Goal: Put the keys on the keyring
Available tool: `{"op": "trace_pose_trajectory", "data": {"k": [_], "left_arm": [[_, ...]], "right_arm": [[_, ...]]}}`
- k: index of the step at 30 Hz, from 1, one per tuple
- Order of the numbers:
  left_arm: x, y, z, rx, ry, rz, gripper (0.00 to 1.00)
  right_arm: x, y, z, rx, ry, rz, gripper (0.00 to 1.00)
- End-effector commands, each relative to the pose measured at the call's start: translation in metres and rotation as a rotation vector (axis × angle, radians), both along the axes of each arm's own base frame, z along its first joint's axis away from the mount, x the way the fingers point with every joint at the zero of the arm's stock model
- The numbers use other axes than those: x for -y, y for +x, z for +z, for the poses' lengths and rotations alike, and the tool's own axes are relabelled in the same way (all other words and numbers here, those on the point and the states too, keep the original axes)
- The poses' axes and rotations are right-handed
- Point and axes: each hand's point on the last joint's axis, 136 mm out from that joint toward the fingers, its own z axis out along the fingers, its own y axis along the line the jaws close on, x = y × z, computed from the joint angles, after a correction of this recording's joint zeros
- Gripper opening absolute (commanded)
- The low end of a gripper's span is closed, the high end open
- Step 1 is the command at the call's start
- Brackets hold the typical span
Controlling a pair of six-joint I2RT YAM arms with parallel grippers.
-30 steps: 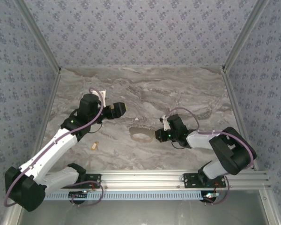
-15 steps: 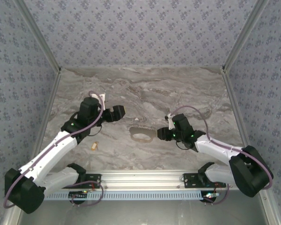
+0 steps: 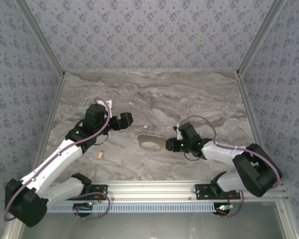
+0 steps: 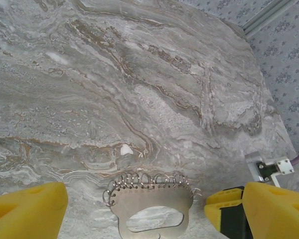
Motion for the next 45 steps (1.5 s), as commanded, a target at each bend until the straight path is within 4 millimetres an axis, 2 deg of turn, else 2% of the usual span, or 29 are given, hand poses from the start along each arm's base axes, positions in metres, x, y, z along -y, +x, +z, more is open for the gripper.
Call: {"op": "trace_pose_trajectory", "data": {"k": [1, 9, 12, 15, 19, 23, 27, 35, 45], "left_arm": [[0.0, -0.001, 0.01, 0.037, -0.021, 0.009, 0.91], [-0.002, -0.001, 0.009, 0.042, -0.016, 0.016, 0.92], [-0.002, -0.001, 0.008, 0.043, -0.014, 0.016, 0.92], [-0.003, -0.001, 0.006, 0.04, -0.012, 0.018, 0.92], [-0.003, -0.001, 0.003, 0.036, -0.011, 0.02, 0.92], [-0.004, -0.001, 0.004, 0.039, -0.012, 0.024, 0.92], [-0.004, -0.001, 0.004, 0.041, -0.015, 0.024, 0.92], [-0.004, -0.001, 0.004, 0.042, -0.016, 0.026, 0.92], [-0.005, -0.001, 0.004, 0.045, -0.018, 0.033, 0.92]], "right_arm": [[-0.01, 0.003, 0.004, -0.023, 0.058, -0.02, 0.35], [-0.017, 0.006, 0.009, -0.028, 0.097, -0.011, 0.21], [-0.02, 0.009, 0.014, -0.02, 0.12, -0.014, 0.19], [-0.021, 0.012, 0.019, -0.011, 0.144, -0.019, 0.19], [-0.02, 0.017, 0.019, -0.009, 0.141, -0.029, 0.34], [-0.016, 0.022, 0.017, -0.013, 0.133, -0.046, 0.37], [-0.013, 0.024, 0.015, -0.019, 0.129, -0.049, 0.37], [-0.014, 0.022, 0.013, -0.022, 0.133, -0.031, 0.27], [-0.011, 0.015, 0.006, -0.038, 0.132, -0.035, 0.27]]}}
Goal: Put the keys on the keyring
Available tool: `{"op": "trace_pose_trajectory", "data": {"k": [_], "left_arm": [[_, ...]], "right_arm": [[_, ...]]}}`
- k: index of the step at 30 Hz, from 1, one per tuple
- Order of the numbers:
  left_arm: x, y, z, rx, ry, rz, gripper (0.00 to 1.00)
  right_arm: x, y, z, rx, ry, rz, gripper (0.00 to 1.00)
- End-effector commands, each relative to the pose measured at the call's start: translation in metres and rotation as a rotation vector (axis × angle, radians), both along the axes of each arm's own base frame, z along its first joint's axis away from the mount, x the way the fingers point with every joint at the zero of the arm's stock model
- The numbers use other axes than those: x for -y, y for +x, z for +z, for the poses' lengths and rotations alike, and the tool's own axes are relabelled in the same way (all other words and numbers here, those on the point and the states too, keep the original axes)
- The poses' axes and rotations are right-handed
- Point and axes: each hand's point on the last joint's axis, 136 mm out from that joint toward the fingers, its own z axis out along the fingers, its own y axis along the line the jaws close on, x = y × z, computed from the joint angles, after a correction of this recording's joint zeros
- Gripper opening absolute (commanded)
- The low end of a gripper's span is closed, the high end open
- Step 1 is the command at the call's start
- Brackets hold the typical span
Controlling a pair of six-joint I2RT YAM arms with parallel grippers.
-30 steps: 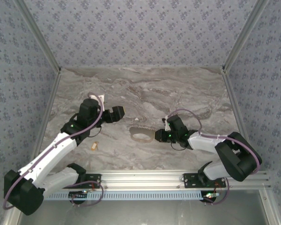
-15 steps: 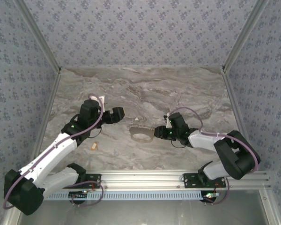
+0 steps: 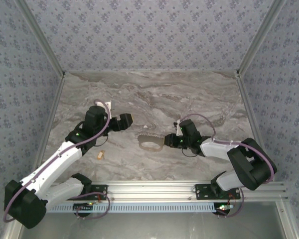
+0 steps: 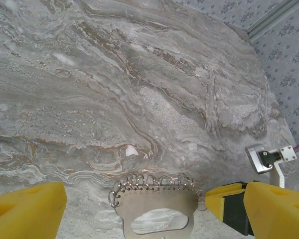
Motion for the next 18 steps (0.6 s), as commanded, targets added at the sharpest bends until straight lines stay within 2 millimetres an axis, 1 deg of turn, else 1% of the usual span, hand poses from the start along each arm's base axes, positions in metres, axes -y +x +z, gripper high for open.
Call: {"op": "trace_pose_trajectory", "data": {"k": [1, 9, 13, 18], "left_arm": [[-0.001, 0.0, 0.009, 0.033, -0.022, 0.014, 0.92], [-0.002, 0.001, 0.01, 0.036, -0.022, 0.017, 0.92], [-0.002, 0.0, 0.008, 0.035, -0.022, 0.016, 0.93], [-0.002, 0.0, 0.008, 0.038, -0.019, 0.017, 0.93]], "right_arm": [[0.002, -0.004, -0.005, -0.018, -0.002, 0.004, 0.27], [0.005, -0.007, -0.011, -0.031, -0.021, 0.005, 0.24], [0.004, -0.005, -0.012, -0.03, -0.019, 0.006, 0.22], [0.002, -0.004, -0.017, -0.04, -0.023, 0.009, 0.21]]}}
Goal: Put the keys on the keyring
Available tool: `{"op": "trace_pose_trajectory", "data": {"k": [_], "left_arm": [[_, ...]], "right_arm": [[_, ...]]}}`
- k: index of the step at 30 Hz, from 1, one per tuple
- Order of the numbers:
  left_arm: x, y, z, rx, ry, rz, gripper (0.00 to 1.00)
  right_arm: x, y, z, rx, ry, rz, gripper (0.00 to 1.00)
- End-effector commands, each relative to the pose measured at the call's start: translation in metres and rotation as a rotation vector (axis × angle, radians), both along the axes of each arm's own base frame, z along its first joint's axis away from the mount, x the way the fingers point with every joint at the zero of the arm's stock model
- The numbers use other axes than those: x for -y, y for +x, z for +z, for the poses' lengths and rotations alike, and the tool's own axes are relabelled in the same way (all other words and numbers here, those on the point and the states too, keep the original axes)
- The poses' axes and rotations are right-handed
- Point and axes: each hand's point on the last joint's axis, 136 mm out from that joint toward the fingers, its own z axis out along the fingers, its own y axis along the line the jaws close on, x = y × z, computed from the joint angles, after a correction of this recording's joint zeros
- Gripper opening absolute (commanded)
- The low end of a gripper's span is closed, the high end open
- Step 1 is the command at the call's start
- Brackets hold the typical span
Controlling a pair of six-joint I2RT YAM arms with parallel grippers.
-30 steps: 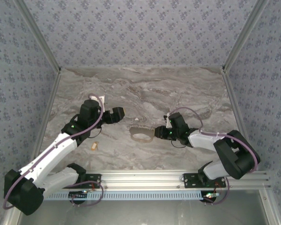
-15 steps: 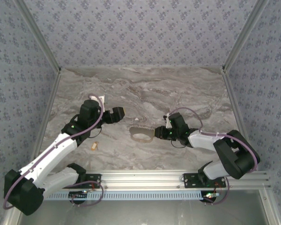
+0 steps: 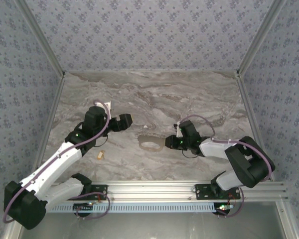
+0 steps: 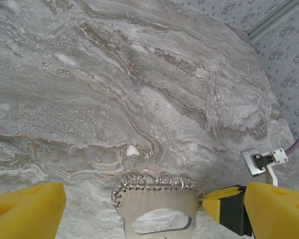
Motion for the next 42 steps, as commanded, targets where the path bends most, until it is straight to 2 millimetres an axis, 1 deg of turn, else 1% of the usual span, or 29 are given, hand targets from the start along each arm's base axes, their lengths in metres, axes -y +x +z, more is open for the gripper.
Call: {"op": "trace_pose_trajectory", "data": {"k": [1, 5, 8, 9, 12, 14, 16, 18, 22, 24, 29, 32, 35, 36, 41, 42], "left_arm": [[0.0, 0.001, 0.009, 0.034, -0.02, 0.012, 0.93], [-0.001, 0.001, 0.009, 0.035, -0.018, 0.012, 0.93], [0.0, 0.001, 0.009, 0.037, -0.018, 0.011, 0.93], [-0.001, 0.001, 0.009, 0.036, -0.018, 0.011, 0.93], [-0.002, 0.002, 0.009, 0.036, -0.011, 0.018, 0.93], [-0.005, 0.003, 0.009, 0.031, 0.006, 0.03, 0.94], [-0.008, 0.005, 0.01, 0.017, 0.024, 0.055, 0.95], [-0.01, 0.007, 0.013, 0.014, 0.027, 0.072, 0.97], [-0.013, 0.01, 0.027, 0.037, 0.039, 0.09, 0.97], [-0.007, 0.01, 0.036, 0.062, 0.034, 0.055, 0.95], [0.02, 0.009, 0.065, 0.126, -0.003, -0.105, 0.89], [0.037, 0.005, 0.083, 0.166, -0.029, -0.211, 0.84], [0.053, -0.001, 0.102, 0.214, -0.06, -0.316, 0.77], [0.056, -0.002, 0.108, 0.227, -0.071, -0.337, 0.75], [0.075, -0.009, 0.128, 0.265, -0.133, -0.447, 0.56], [0.079, -0.011, 0.131, 0.27, -0.141, -0.466, 0.55]], "right_arm": [[0.0, 0.001, -0.005, -0.007, 0.0, 0.005, 0.2], [-0.001, 0.0, -0.005, -0.011, 0.002, 0.007, 0.12], [0.001, 0.0, -0.006, -0.015, 0.002, 0.004, 0.02], [0.001, 0.0, -0.005, -0.015, 0.002, 0.006, 0.0], [0.003, 0.001, 0.001, -0.007, 0.008, 0.012, 0.0], [0.006, 0.004, 0.014, 0.028, 0.002, 0.041, 0.0], [0.008, 0.009, 0.037, 0.098, 0.005, 0.085, 0.0], [0.007, 0.013, 0.071, 0.205, 0.021, 0.146, 0.0], [0.008, 0.019, 0.13, 0.394, 0.045, 0.226, 0.0], [0.009, 0.022, 0.155, 0.476, 0.081, 0.247, 0.0], [0.011, 0.028, 0.218, 0.663, 0.217, 0.262, 0.0], [0.007, 0.03, 0.243, 0.704, 0.28, 0.282, 0.0], [0.0, 0.03, 0.26, 0.712, 0.352, 0.314, 0.0], [-0.002, 0.03, 0.264, 0.715, 0.372, 0.319, 0.0], [-0.006, 0.031, 0.282, 0.734, 0.467, 0.321, 0.0], [-0.007, 0.031, 0.286, 0.739, 0.487, 0.32, 0.0]]}}
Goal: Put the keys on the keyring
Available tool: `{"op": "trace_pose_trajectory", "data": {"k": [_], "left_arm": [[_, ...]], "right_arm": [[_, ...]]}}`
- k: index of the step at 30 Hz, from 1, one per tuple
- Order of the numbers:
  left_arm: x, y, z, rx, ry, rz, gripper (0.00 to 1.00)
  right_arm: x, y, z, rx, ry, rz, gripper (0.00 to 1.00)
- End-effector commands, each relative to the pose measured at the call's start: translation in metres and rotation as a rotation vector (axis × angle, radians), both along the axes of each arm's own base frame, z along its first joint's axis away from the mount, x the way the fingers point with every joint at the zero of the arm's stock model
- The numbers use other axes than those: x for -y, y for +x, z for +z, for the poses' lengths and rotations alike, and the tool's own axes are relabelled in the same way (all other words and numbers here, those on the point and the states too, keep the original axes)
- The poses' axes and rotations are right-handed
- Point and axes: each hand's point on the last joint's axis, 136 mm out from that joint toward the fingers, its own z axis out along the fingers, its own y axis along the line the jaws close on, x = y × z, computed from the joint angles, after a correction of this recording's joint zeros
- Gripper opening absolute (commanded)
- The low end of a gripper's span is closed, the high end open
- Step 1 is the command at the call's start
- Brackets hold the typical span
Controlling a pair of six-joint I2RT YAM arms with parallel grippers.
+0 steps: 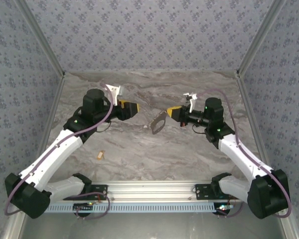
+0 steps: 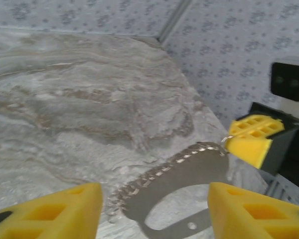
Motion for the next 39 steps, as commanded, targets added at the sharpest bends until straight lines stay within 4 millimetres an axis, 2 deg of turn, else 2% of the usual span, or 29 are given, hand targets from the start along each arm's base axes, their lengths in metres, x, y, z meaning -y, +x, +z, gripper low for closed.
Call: {"op": "trace_pose_trajectory", "data": {"k": [1, 3, 8, 13, 18, 33, 39], "left_arm": [[0.021, -0.013, 0.032, 0.08, -0.065, -0.142, 0.54], [0.031, -0.019, 0.039, 0.092, -0.078, -0.195, 0.49], [0.054, -0.03, 0.045, 0.102, -0.089, -0.285, 0.44], [0.069, -0.028, 0.045, 0.102, -0.095, -0.307, 0.39], [0.076, -0.022, 0.044, 0.103, -0.12, -0.306, 0.35], [0.086, -0.019, 0.054, 0.125, -0.211, -0.326, 0.35], [0.092, -0.021, 0.05, 0.117, -0.211, -0.343, 0.35]], "right_arm": [[-0.006, -0.004, 0.041, 0.07, 0.117, 0.064, 0.0], [-0.008, -0.003, 0.051, 0.084, 0.155, 0.082, 0.0], [-0.012, -0.003, 0.066, 0.063, 0.252, 0.124, 0.0], [-0.016, -0.005, 0.076, 0.036, 0.319, 0.154, 0.0], [-0.02, -0.011, 0.074, 0.024, 0.32, 0.168, 0.0], [-0.029, -0.017, 0.068, 0.016, 0.312, 0.194, 0.0], [-0.029, -0.017, 0.07, 0.02, 0.316, 0.197, 0.0]]}}
